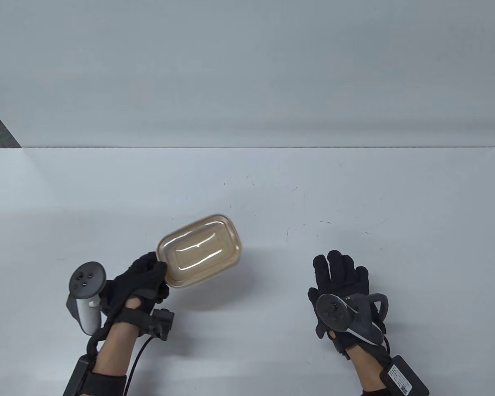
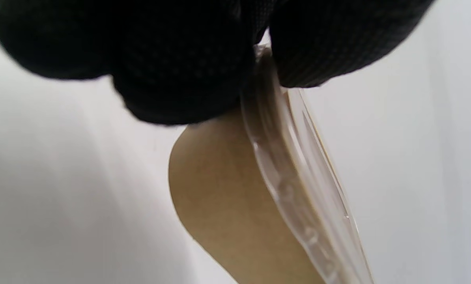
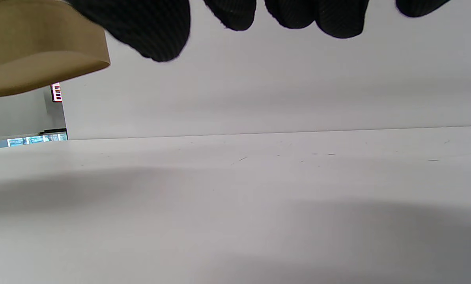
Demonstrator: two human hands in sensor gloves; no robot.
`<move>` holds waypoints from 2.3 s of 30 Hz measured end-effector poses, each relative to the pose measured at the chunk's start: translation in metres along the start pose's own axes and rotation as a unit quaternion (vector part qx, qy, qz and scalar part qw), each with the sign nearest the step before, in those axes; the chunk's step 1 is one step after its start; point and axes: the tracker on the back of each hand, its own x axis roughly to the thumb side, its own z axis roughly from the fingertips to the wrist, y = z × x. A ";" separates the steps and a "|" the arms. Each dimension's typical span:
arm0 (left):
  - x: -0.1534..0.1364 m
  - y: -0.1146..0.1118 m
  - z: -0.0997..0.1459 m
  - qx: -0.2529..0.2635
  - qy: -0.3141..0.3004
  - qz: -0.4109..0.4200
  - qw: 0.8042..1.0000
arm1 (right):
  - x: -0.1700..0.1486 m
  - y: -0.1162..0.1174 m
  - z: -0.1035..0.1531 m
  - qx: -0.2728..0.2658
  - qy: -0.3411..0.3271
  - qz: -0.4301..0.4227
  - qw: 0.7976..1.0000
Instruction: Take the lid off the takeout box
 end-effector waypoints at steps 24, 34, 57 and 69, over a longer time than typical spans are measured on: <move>-0.025 -0.093 0.003 -0.108 0.016 -0.163 0.981 | 0.001 0.002 0.000 0.016 -0.001 0.005 1.000; -0.019 -0.087 -0.003 -0.241 -0.126 -0.332 0.903 | 0.001 0.000 0.001 0.015 -0.001 -0.001 1.000; -0.030 -0.125 -0.006 -0.251 -0.108 -0.459 0.845 | 0.030 -0.019 -0.008 0.018 -0.057 -0.035 0.998; -0.030 -0.125 -0.006 -0.251 -0.107 -0.458 0.846 | 0.155 0.033 -0.008 0.232 -0.241 0.136 0.932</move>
